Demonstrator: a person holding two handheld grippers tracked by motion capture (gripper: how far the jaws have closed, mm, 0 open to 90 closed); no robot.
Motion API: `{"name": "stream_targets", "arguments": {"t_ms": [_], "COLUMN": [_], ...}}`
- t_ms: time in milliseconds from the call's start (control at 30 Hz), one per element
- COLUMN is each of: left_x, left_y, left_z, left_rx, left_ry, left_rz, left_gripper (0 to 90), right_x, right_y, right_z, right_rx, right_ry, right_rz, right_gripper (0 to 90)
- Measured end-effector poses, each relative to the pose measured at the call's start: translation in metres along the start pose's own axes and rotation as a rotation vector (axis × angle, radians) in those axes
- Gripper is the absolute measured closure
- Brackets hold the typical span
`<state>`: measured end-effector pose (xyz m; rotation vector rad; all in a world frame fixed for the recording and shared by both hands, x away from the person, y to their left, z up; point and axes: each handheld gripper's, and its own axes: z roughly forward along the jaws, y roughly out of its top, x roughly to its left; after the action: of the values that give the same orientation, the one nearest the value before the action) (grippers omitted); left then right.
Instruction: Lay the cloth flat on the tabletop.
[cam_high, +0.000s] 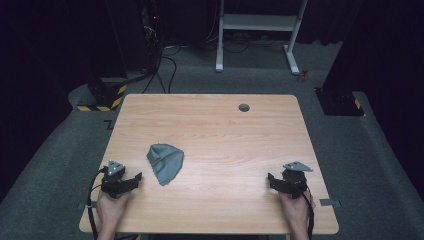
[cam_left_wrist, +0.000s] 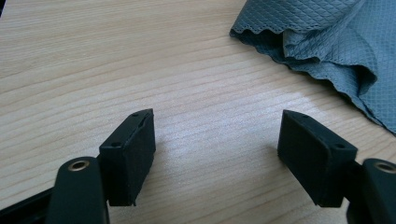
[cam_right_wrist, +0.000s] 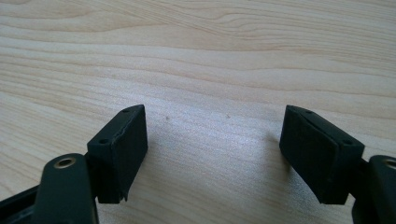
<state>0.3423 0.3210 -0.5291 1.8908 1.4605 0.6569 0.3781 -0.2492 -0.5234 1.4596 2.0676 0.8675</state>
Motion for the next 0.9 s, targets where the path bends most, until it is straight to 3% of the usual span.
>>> {"name": "stream_targets", "arguments": {"t_ms": [333, 900], "left_x": [-0.0021, -0.0042], "left_y": [0.0, 0.0005], "left_z": [0.0002, 0.0008], "left_rx": [0.01, 0.012], "left_ry": [-0.024, -0.019], "left_rz": [0.015, 0.015], "left_gripper": [21.9, 19.8], "right_x": [0.0002, 0.0], "right_y": [0.0, -0.0004], "right_z": [0.0, -0.0004], "right_rx": [0.0, -0.001], "right_ry": [-0.001, 0.001], "right_rz": [0.0, -0.006], "right_gripper": [23.3, 23.5]}}
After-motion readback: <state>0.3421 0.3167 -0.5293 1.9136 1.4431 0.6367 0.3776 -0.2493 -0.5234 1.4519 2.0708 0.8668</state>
